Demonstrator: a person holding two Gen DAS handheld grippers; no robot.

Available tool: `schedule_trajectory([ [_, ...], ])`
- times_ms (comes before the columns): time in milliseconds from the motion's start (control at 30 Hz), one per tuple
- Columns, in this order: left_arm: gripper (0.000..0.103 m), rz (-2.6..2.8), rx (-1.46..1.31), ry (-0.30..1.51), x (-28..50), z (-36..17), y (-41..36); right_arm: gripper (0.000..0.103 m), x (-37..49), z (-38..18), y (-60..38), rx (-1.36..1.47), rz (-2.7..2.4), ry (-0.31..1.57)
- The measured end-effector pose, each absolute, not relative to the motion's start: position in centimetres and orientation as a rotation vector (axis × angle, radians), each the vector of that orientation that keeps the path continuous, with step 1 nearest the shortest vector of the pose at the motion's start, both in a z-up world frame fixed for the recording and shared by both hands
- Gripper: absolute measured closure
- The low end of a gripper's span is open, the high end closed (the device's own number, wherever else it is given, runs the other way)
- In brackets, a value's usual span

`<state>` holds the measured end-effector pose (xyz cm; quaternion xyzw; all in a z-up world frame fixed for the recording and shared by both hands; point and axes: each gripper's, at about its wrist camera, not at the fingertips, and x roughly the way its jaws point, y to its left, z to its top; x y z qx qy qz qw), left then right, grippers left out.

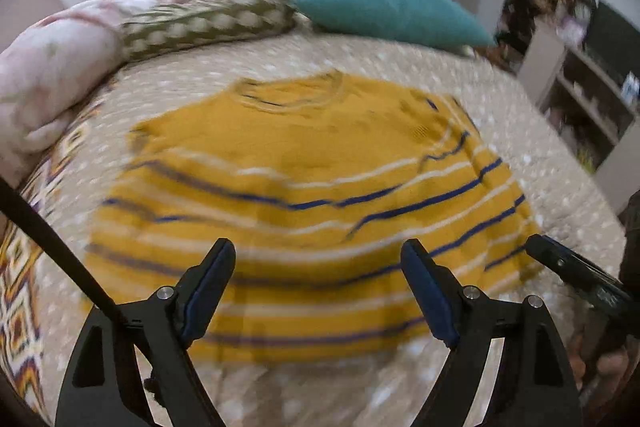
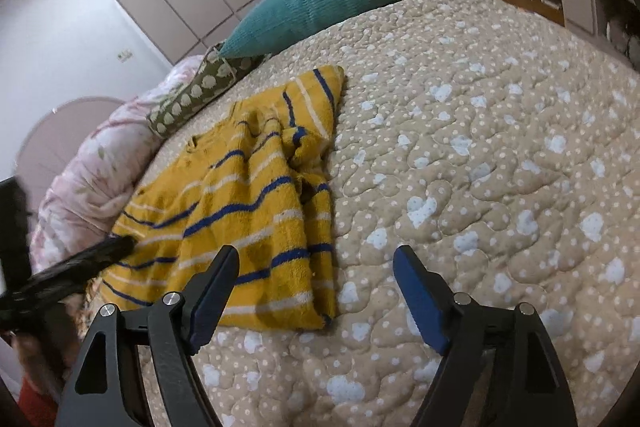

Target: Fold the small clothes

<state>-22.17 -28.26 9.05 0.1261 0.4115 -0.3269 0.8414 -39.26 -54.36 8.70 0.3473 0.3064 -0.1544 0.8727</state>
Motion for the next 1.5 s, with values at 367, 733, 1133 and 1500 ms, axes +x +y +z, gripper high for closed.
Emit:
schedule_trajectory([
  [367, 0.018, -0.402, 0.123, 0.902, -18.2, 7.6, -12.2, 0.02, -34.3, 16.0, -41.7, 0.33, -0.11, 0.664],
  [733, 0.018, -0.313, -0.125, 0.898, -18.7, 7.6, -3.0, 0.021, -22.8, 12.4, -23.1, -0.252, 0.104, 0.8],
  [1133, 0.017, -0.552, -0.258, 1.04, -6.2, 5.8, -4.3, 0.047, -16.5, 8.3, -16.7, -0.505, -0.034, 0.776],
  [1500, 0.017, -0.818, -0.012, 1.203, 1.5, 2.5, -20.0, 0.05, -17.4, 8.0, -15.6, -0.561, -0.071, 0.728],
])
